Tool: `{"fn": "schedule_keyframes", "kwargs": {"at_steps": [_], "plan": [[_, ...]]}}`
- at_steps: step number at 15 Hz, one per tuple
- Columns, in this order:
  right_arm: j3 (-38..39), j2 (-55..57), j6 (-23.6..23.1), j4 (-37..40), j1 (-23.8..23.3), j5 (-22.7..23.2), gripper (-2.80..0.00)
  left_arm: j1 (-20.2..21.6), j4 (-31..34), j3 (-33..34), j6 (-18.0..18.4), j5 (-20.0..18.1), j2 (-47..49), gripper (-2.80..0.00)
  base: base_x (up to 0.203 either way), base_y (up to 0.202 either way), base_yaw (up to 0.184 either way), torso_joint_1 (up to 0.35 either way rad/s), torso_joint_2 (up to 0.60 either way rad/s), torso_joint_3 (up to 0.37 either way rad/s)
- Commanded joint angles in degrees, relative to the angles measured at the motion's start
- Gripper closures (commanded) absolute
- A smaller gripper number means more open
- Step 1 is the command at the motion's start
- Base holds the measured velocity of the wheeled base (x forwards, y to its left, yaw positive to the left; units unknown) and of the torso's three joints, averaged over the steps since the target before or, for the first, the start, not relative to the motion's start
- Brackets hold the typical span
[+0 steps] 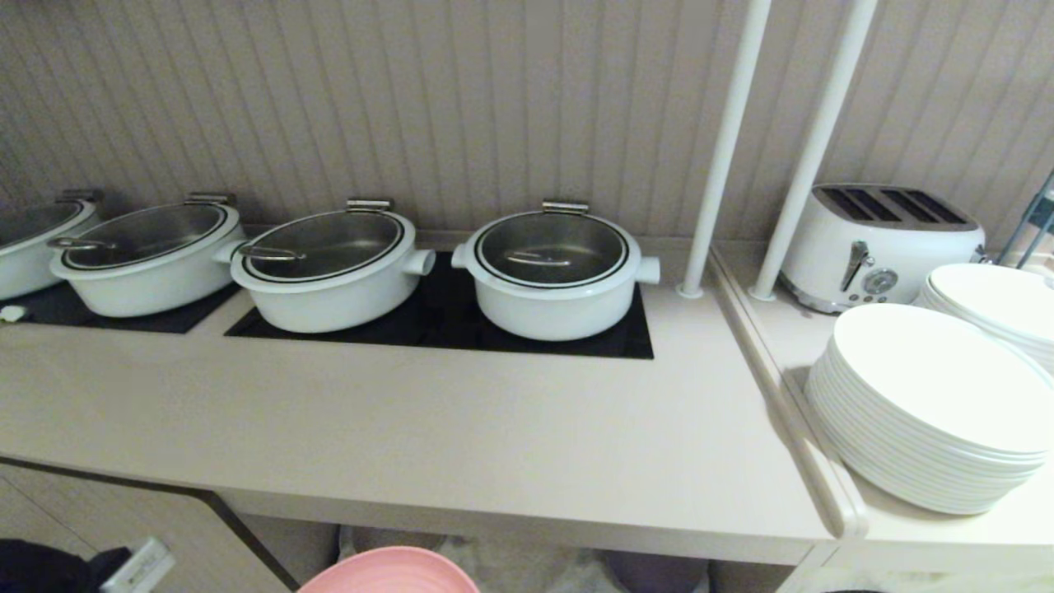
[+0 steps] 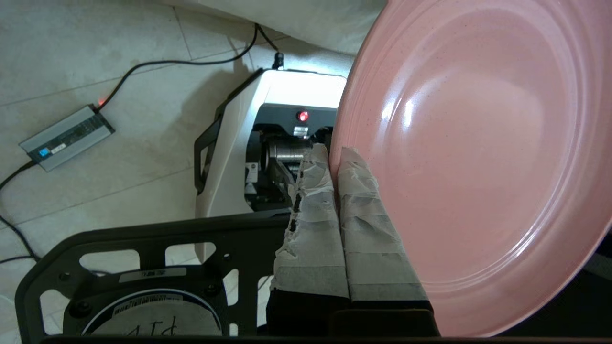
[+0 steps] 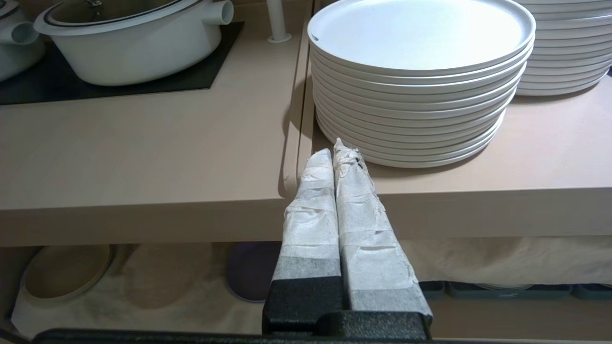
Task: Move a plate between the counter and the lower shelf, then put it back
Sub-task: Put the plate
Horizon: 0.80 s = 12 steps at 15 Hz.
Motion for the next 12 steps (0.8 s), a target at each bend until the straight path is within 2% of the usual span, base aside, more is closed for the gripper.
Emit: {"fn": "schedule_keyframes", "kwargs": {"at_steps": [1, 12], "plan": [[0.0, 0.0, 0.05, -0.02, 0.0, -0.03, 0.0, 0.09, -0.01, -0.41, -0.13, -0.01, 0.21, 0.0, 0.0, 0.0, 0.0, 0.0, 0.0, 0.0], [0.0, 0.0, 0.05, -0.02, 0.0, -0.03, 0.0, 0.18, -1.51, -0.93, -0.48, 2.24, 0.62, 0.0, 0.0, 0.0, 0.0, 0.0, 0.0, 0.0]]}}
